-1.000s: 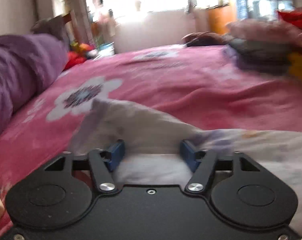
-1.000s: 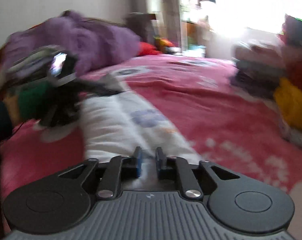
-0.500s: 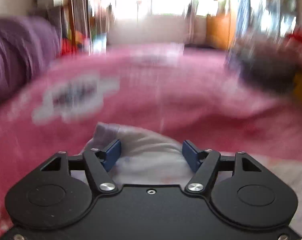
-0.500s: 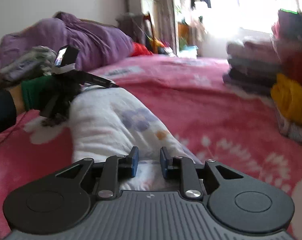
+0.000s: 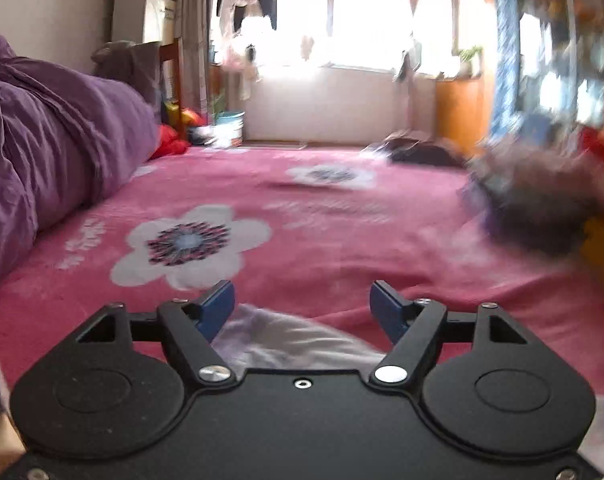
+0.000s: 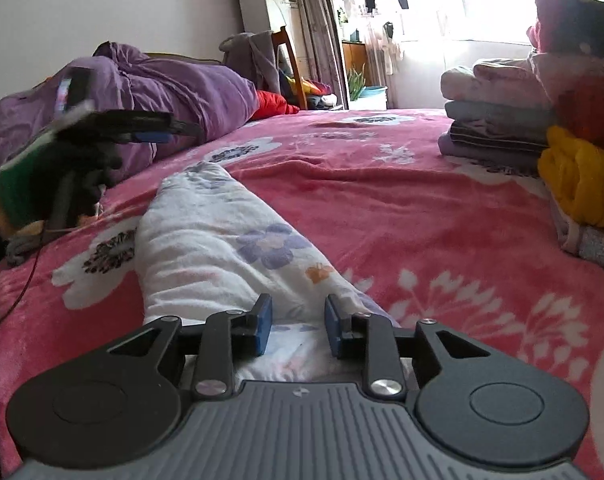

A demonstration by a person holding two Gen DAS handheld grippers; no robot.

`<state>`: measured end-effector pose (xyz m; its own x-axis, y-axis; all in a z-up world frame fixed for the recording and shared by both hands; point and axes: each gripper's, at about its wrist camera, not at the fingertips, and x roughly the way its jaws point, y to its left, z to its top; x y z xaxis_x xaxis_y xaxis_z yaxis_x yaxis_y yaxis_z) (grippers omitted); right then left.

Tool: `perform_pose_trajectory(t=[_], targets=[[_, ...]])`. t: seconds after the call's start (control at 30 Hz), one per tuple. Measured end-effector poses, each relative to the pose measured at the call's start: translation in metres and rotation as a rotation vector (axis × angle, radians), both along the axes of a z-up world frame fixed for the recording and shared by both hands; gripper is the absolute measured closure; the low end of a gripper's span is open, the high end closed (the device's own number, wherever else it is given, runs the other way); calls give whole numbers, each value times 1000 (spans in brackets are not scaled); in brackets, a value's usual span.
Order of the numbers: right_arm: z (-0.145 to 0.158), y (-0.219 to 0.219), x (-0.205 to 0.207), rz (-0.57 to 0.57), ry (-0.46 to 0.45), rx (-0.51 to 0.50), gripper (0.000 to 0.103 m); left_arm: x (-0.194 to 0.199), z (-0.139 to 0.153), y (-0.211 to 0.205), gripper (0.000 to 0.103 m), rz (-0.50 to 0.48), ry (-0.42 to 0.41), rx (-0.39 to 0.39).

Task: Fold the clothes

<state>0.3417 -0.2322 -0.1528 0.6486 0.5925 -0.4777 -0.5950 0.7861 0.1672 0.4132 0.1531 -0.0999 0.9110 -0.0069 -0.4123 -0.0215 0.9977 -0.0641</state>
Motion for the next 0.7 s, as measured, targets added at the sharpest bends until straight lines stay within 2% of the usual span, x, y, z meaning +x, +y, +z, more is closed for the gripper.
perform_pose_trajectory(t=[0.1,0.2,0.27,0.33,0.43,0.5,0.63,0.7], targets=[[6,-1,-6,4,-17,-3,66,-30,-4,-28,34,-152,77,-17],[4,0,-5,0,4,-41,63,-54,-31,-63,35,-333,176,27],[-1,2,1,-11,38,-41,63,-53,-60,-83,33,-342,225,114],[1,6,1,-27,24,-60,63,-48,-81,-94,25,-330,188,202],[7,4,-5,-31,4,-30,63,-50,-64,-84,27,-307,178,108],[14,-4,-11,-10,-11,31,62,-64,-43,-78,27,-287,131,141],[17,-21,-12,-24,-5,77,61,-72,-25,-19,26,-134,80,-80],[19,-27,-12,-28,-2,90,61,-67,-33,13,26,-34,106,-224]])
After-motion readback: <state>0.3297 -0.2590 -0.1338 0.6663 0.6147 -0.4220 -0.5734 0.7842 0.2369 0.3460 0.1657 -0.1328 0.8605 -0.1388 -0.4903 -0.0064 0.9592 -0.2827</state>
